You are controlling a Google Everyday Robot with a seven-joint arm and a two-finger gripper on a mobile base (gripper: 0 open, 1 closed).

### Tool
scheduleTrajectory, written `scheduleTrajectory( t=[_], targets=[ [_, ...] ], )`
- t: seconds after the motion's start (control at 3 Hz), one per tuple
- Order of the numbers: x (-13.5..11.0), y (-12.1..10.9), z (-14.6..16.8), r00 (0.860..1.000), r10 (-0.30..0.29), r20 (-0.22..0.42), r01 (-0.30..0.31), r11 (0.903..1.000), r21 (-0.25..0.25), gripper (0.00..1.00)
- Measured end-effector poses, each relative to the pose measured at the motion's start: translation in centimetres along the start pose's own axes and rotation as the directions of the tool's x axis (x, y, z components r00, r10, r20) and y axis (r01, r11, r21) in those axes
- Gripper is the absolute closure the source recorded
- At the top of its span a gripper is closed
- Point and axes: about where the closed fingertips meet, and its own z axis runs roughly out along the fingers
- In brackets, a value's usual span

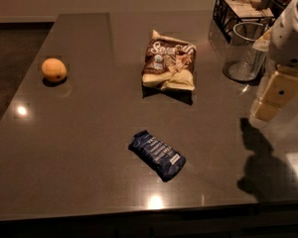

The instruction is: Pick brown chip bag

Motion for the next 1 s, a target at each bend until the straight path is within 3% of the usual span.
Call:
scheduleTrajectory(
  t=[0.67,1.0],
  targets=[
    [-1.7,-3.8,4.0,0.989,0.150,0.002,-0.150,0.9885,0.017,0.00],
    [-2.3,-5.9,6.4,0.975,0.224,-0.008,-0.223,0.9745,0.022,0.00]
  ],
)
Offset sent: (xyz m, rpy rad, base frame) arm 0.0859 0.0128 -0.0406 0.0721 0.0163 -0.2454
